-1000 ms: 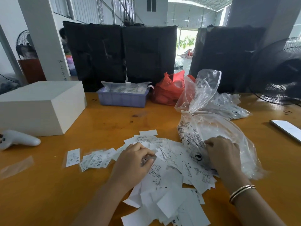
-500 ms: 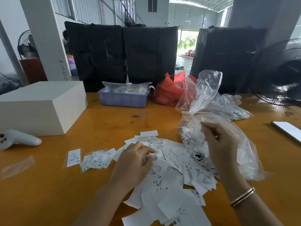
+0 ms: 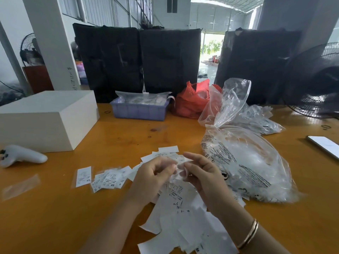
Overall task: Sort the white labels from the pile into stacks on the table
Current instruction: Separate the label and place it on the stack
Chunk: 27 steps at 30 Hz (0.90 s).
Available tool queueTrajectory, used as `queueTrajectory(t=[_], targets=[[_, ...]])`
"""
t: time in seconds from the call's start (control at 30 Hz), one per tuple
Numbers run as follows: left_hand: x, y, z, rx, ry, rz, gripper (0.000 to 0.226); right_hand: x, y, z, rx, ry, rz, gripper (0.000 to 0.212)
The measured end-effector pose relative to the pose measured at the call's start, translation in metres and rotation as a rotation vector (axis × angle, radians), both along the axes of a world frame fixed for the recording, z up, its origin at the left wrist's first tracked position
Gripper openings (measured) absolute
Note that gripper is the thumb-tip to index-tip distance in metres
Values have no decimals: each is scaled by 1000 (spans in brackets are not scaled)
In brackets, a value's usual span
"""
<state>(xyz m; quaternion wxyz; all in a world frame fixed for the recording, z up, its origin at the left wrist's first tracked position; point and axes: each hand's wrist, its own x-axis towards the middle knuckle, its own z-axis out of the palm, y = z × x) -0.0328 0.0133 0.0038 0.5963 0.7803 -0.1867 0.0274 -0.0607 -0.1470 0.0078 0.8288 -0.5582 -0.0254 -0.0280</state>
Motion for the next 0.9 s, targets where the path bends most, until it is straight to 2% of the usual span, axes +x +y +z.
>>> queueTrajectory(t=[0.2, 0.3, 0.4, 0.5, 0.57, 0.67, 0.73, 0.83, 0.9], targets=[[3, 1, -1, -63, 65, 137, 10, 4, -5, 1, 32, 6, -62, 28], [6, 4, -4, -139, 135, 202, 7, 5, -17, 6, -33, -66, -274, 25], [7, 6, -4, -178, 197, 207, 6, 8, -35, 13, -277, -185, -536, 27], [6, 6, -5, -179, 211, 183, 4, 14, -42, 9, -602, -242, -611, 30], [6, 5, -5, -165, 216, 178, 4, 16, -49, 6, -850, -326, -716, 25], [5, 5, -5, -185, 231, 176, 9, 15, -72, 8, -1012, -430, -903, 21], [4, 4, -4, -190, 230, 180, 12, 14, -87, 8, -1078, -319, -890, 23], [3, 2, -4, -211, 228, 172, 7, 16, -94, -2, -1395, 120, -685, 35], [2, 2, -3, -221, 229, 158, 5, 16, -89, -2, -1513, 241, -655, 42]])
